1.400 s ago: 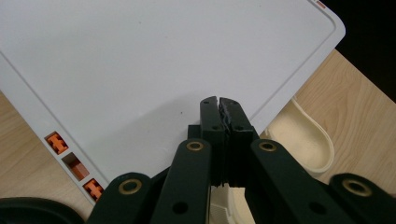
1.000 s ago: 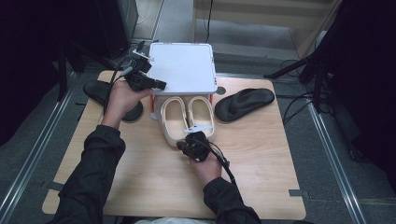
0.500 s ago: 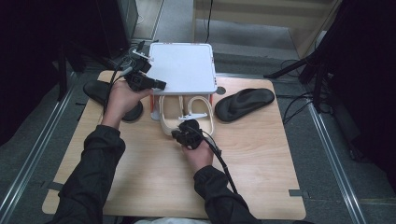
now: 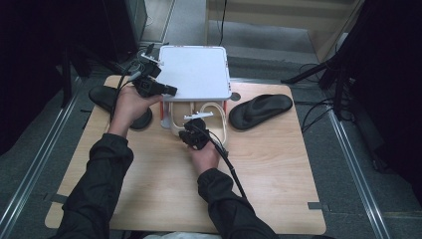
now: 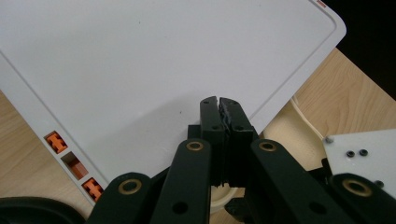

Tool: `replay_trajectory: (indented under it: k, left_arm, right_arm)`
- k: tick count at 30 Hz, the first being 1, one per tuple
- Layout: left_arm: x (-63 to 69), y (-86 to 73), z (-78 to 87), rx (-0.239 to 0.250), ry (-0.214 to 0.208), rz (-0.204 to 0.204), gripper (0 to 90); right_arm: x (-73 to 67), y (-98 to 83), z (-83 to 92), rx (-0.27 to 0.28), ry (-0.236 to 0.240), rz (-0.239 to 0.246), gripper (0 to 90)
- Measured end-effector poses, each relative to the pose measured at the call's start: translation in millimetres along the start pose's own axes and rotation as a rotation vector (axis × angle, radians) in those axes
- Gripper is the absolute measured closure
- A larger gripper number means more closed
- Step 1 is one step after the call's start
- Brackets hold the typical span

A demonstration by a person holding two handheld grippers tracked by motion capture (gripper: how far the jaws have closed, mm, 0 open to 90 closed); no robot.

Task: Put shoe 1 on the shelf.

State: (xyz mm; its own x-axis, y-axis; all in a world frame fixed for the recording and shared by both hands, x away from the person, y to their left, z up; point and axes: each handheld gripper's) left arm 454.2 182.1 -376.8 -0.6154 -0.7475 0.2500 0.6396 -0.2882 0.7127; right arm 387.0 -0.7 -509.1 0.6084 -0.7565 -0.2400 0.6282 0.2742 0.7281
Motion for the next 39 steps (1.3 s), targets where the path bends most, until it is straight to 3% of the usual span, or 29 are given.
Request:
replay_trajectory:
  k: [6, 13, 16, 22, 27, 39]
  left_arm:
    - [-0.2, -0.4, -0.1, 0.004, -0.003, 0.003, 89.3]
    - [-0.1, -0.5, 0.0, 0.004, 0.0, -0.001, 89.3]
    - [-0.2, -0.5, 0.0, 0.005, -0.001, 0.001, 89.3]
    - [-0.1, -0.8, 0.0, 0.006, -0.002, -0.003, 88.7]
    - [0.0, -1.0, 0.0, 0.008, -0.001, -0.002, 88.7]
    - [-0.4, -1.2, 0.2, 0.01, -0.003, 0.003, 88.7]
  right_arm:
    - [1.5, 10.5, -12.2, 0.02, -0.037, 0.0, 90.0]
    - [5.8, 18.0, -18.0, 0.011, -0.008, -0.025, 89.7]
    - [5.3, 19.4, -10.4, 0.017, 0.009, -0.039, 89.9]
    - [3.0, 18.1, 13.1, 0.032, 0.049, -0.003, 88.8]
    - [9.1, 14.0, 34.0, 0.037, 0.086, -0.004, 87.9]
    - [17.0, -8.0, 75.6, 0.039, 0.073, 0.025, 79.1]
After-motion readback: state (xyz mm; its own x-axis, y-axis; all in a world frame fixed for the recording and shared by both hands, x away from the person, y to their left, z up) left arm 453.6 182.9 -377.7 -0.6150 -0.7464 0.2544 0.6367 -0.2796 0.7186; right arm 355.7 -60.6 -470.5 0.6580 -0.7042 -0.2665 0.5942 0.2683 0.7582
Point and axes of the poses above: each handheld gripper's, and its own axes: z roughly backward along the jaws, y roughly out of its top, x roughly to its right, and after that the axes turned 2 degrees about x, right-handed
